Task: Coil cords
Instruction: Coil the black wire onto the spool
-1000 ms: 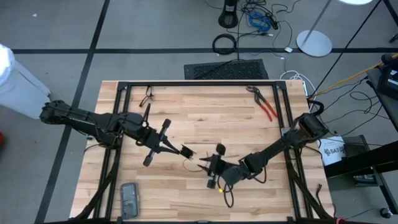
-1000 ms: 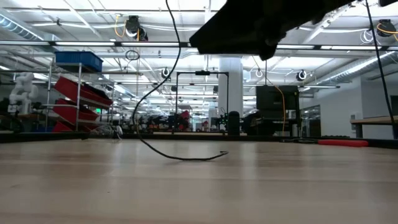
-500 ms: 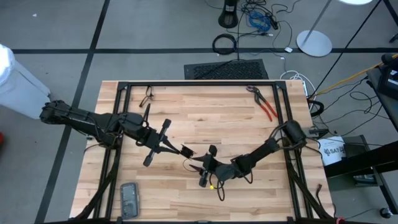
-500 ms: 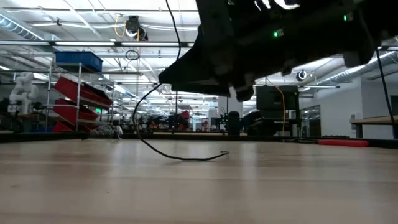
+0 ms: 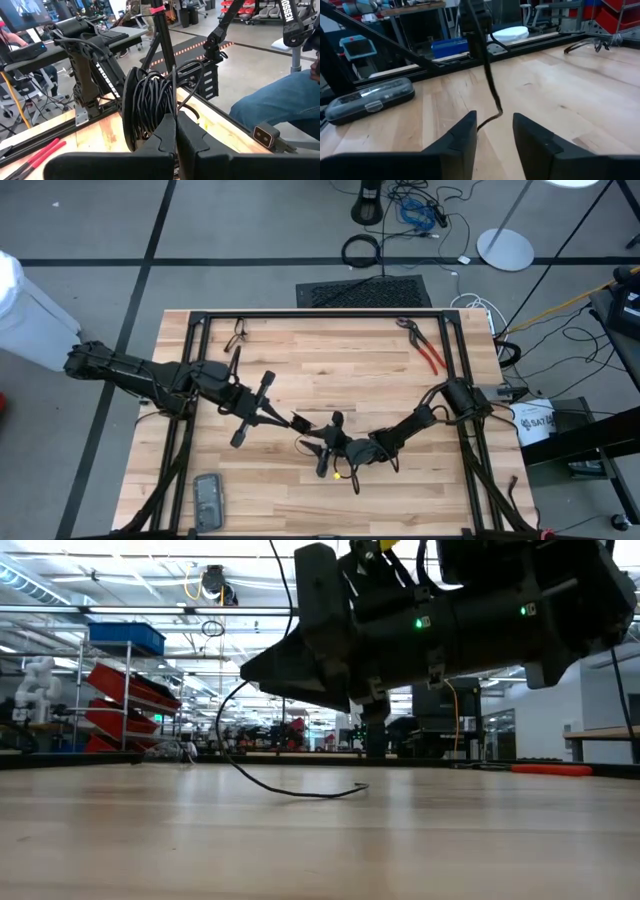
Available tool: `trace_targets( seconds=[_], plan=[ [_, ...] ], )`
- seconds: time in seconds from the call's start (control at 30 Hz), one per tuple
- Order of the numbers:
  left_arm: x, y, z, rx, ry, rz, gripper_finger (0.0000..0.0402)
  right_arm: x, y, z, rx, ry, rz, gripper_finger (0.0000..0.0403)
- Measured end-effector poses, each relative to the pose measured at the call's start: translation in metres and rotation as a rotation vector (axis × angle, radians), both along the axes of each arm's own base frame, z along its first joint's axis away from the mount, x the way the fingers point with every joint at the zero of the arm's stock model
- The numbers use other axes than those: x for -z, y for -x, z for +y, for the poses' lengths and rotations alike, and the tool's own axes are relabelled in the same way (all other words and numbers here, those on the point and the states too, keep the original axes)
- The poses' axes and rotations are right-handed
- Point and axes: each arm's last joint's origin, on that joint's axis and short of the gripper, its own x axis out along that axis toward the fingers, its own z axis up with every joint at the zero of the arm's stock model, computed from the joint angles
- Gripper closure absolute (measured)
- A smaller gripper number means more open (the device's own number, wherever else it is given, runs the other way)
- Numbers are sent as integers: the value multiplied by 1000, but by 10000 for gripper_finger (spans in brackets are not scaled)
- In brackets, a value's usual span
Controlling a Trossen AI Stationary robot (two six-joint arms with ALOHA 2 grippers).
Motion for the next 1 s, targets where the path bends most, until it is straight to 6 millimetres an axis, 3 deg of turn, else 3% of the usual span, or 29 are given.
trace_targets(
  seconds=[0.53, 0.8, 1.0],
  plan=[
    [0, 0, 0, 0, -1, -2, 400, -11, -9, -2, -66, 17, -47, 397],
    [0, 0, 0, 0, -1, -1, 400, -6, -8, 0, -69, 13, -2, 394],
    [0, 0, 0, 0, -1, -1, 400, -4, -7, 2, -72, 10, 13, 352]
  ],
)
